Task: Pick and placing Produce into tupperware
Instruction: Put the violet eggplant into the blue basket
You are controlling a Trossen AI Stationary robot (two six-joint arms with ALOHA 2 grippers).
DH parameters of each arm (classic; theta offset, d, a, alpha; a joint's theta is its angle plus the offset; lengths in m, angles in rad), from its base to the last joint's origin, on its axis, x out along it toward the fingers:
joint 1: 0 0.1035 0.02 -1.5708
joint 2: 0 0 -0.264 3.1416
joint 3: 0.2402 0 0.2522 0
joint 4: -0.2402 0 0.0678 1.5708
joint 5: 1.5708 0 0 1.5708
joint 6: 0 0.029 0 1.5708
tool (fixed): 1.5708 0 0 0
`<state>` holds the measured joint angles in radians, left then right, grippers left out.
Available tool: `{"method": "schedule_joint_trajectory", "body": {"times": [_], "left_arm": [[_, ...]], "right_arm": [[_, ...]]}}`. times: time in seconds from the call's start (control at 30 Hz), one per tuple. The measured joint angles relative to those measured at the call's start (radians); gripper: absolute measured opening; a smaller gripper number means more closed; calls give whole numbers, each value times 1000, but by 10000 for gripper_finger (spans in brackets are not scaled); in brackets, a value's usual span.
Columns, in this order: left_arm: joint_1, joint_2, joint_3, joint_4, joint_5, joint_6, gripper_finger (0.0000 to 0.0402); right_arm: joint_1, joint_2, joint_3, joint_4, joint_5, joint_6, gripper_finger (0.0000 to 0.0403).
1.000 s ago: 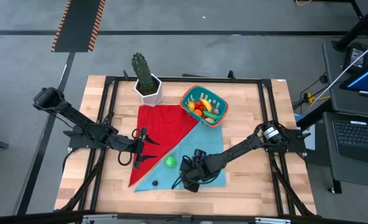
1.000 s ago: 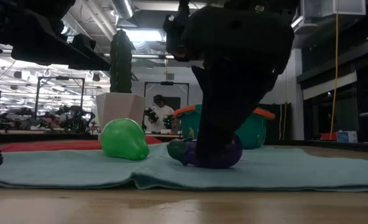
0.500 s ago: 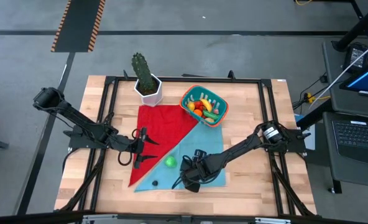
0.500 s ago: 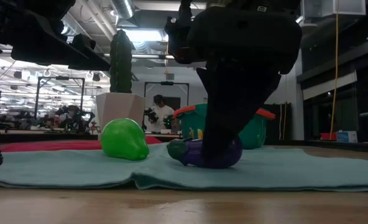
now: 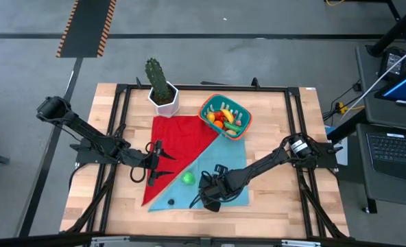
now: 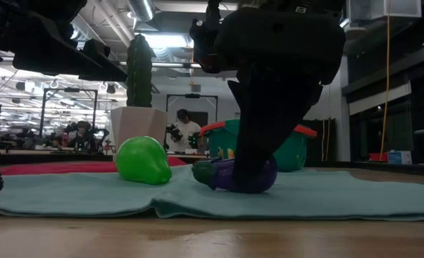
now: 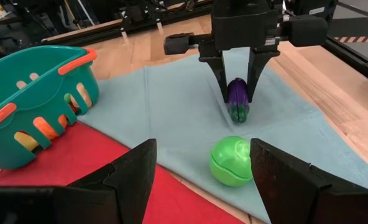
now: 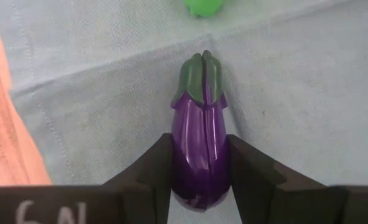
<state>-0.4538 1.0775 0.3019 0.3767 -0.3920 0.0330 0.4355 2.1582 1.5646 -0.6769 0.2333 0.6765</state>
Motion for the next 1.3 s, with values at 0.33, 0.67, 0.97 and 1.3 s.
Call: {"method": "schedule_joint_trajectory", "body": {"times": [0.33, 0.67, 0.97, 1.3], "left_arm": [[0, 0, 0, -3, 0, 0, 247], [0, 0, 0, -3, 0, 3, 247], [0, 0, 0, -3, 0, 4, 247], [9, 0, 0, -1, 1, 4, 247]], "right_arm": [[-12, -72, 9, -65, -10, -9, 129], [-26, -229, 9, -275, 76, -7, 129], [-27, -374, -78, -407, 237, 18, 129], [-27, -643, -632, 166, 283, 60, 129]]}}
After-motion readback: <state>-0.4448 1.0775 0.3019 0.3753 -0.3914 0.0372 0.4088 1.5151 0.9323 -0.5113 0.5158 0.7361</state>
